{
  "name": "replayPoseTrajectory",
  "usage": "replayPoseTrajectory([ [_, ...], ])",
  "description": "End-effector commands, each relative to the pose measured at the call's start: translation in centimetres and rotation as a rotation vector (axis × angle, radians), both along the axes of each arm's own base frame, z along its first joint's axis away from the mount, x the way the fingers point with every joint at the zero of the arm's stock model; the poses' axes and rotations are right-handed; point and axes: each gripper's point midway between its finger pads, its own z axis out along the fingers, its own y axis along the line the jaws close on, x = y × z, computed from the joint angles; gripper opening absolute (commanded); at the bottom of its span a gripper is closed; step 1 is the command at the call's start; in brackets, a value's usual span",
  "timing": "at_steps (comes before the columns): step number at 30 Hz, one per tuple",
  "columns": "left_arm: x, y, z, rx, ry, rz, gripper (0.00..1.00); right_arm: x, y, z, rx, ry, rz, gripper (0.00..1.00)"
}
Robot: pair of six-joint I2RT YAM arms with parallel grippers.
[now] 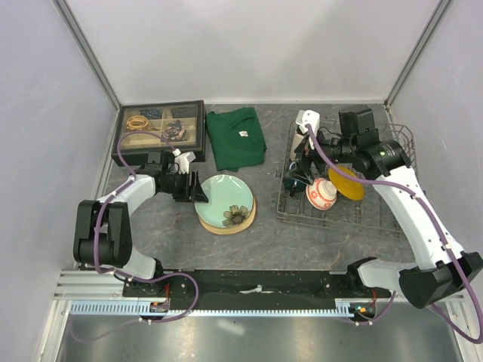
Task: Unload the mixed dishes from the dish rack
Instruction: Place the plate at the center of the board.
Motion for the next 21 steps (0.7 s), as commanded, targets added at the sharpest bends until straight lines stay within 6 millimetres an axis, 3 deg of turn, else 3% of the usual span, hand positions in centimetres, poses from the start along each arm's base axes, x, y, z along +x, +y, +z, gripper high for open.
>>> replayPoseTrajectory([
  [1, 1.0, 0.2, 1.7, 0.034, -0.103, -0.042, 0.6, 0.9, -1.7, -1.2, -0.1, -0.074, -0.042, 0.86],
  [9, 1.0, 0.0, 1.6, 0.047, -0.1, -0.052, 0.62, 3.4, -7.5, -6.0, -0.406, -0.128, -0.247, 0.84],
  [21, 0.8, -0.5, 1.5, 0.061, -0.098, -0.075, 0.64, 3.3, -13.4, -10.4, -0.712, -0.137, -0.348, 0.84],
])
